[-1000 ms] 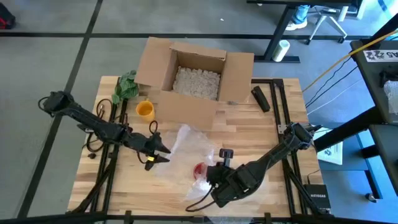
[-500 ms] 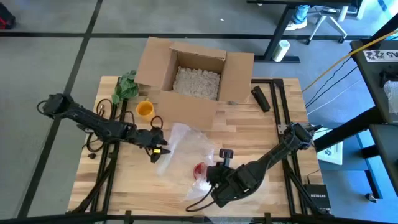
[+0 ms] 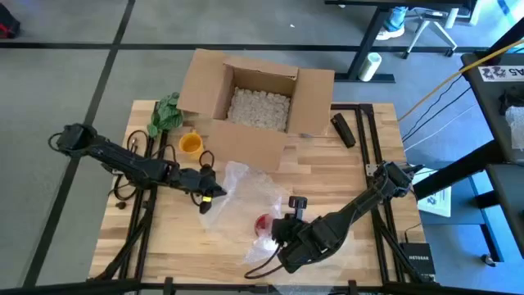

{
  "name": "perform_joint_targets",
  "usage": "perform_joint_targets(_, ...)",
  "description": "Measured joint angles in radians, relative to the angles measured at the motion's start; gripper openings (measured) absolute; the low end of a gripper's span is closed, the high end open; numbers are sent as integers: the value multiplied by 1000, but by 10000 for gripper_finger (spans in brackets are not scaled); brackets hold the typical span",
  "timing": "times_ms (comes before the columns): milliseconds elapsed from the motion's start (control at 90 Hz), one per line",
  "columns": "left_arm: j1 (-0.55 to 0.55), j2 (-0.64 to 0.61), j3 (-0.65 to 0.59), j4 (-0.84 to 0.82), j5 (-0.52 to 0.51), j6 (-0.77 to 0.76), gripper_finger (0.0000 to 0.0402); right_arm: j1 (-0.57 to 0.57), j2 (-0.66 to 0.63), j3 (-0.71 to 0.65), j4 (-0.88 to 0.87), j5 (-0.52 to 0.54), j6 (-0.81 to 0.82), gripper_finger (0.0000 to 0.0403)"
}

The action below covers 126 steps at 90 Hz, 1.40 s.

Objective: Wrap mug
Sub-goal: Wrap the red mug with the bubble wrap

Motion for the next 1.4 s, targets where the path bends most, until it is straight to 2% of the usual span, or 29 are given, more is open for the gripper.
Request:
perform_joint_targets(400, -111, 0, 77, 133, 23, 143, 0, 0, 0, 0, -8, 36, 2, 1)
perform_joint_targets(633, -186, 0, 128, 203, 36, 230, 0, 0, 0, 0, -116, 90, 93, 1)
perform_joint_targets(811, -203, 7, 130, 239, 39, 250, 0, 0, -3, 0, -125, 123, 106, 1)
perform_joint_targets(1056, -199, 111, 139, 430, 179, 302, 0, -1, -47, 0, -130, 170, 108, 1)
perform_joint_targets(1400, -134, 332, 279, 435, 349, 319, 0, -21, -106, 0, -123, 192, 81, 1)
